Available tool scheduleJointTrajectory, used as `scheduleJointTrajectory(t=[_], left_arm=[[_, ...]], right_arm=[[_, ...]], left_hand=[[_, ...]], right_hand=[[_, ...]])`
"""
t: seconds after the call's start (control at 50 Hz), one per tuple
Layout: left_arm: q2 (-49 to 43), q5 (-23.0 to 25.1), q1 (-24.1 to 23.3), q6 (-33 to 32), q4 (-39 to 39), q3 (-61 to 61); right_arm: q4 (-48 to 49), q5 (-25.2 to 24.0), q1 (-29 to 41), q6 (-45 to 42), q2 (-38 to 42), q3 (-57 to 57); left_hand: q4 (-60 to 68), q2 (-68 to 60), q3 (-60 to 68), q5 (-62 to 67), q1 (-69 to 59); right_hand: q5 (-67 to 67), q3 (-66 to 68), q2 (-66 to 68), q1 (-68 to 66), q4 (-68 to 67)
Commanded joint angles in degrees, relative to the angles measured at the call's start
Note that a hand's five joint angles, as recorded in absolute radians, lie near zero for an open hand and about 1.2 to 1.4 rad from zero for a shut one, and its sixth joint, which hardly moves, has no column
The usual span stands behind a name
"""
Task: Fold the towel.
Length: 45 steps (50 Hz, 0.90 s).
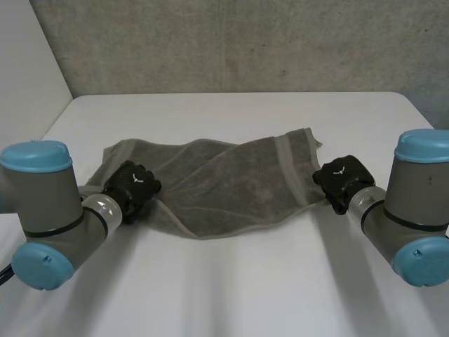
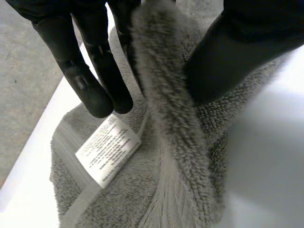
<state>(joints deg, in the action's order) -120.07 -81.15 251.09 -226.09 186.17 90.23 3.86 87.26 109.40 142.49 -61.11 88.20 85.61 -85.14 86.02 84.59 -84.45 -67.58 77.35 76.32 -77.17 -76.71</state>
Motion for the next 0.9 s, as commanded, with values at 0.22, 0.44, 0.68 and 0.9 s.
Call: scheduleJointTrajectory(t=[0.22,0.44,0.68,0.9], left_arm=[[24.24,-3.67,1.77,27.96,0.86,-3.66],[33.94,-3.32,4.41,34.85,2.09,-3.83],[18.2,-3.14,4.41,32.65,1.57,-7.87],[-2.36,-3.4,3.53,20.69,2.8,-24.84]], right_arm=[[-0.33,0.19,-2.44,1.39,-22.8,-6.45],[-16.32,-2.01,-2.61,2.27,-26.43,-18.06],[-18.45,-2.8,-3.32,1.92,-12.1,-25.19],[-7.55,-2.18,-0.15,0.42,6.27,-39.42]], left_hand=[[-5.61,5.14,-6.02,-14.59,4.45],[-5.61,5.14,-6.02,-14.59,4.45],[-5.61,5.14,-6.02,-14.59,4.45],[-5.61,5.14,-6.02,-14.59,4.45]], right_hand=[[-2.42,2.65,3.68,-2.83,-3.29],[-2.42,2.65,3.68,-2.83,-3.29],[-2.42,2.65,3.68,-2.83,-3.29],[-2.42,2.65,3.68,-2.83,-3.29]])
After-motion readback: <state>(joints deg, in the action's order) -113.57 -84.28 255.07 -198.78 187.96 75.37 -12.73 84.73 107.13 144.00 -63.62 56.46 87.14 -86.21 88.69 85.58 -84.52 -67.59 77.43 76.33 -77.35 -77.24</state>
